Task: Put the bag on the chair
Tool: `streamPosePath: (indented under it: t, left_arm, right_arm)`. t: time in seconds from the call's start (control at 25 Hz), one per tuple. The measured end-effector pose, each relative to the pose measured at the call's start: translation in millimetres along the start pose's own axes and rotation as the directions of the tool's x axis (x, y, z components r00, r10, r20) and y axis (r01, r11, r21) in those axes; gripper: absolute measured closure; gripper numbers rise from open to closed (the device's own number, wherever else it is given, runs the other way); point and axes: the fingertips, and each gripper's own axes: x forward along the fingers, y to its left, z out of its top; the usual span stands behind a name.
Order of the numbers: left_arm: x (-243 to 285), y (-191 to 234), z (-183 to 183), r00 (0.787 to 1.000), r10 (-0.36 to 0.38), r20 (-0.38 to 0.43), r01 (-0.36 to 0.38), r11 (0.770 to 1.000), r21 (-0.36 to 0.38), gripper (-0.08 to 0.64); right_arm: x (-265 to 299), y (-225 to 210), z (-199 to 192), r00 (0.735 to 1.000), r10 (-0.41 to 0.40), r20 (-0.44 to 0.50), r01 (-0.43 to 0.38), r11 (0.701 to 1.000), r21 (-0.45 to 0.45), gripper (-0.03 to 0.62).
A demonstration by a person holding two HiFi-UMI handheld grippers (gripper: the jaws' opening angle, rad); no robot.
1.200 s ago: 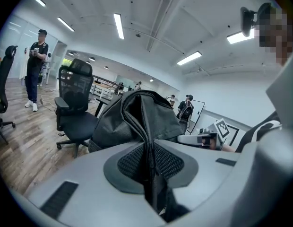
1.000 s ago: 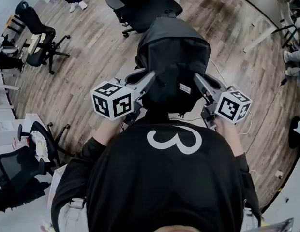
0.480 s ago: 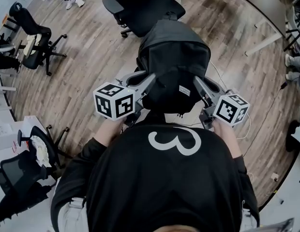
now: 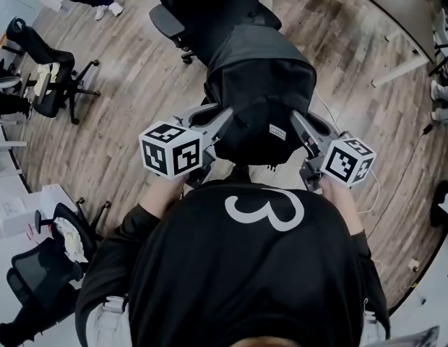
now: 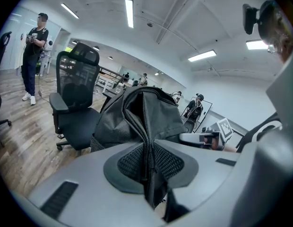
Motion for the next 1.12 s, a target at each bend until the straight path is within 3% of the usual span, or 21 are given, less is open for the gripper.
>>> streamPosePath:
  t: [0.52,1.12]
  left_arm:
    - [27.0,97.4,48.9,0.999,-0.011,-0.038,0.011,1.0,0.0,0.489]
    - [32.8,119.4,99.5,0.999,0.007,0.042,-0.007,1.0,0.011,0.489]
  right_arm:
    - [102.9,-20.4,32.7,0.999,-0.03,-0.016,0.03,0.999,0.034,0.52]
    - [136.1,-17.7,84.1,1.0,-0.001,-0.014,0.001,0.999,-0.052,0.52]
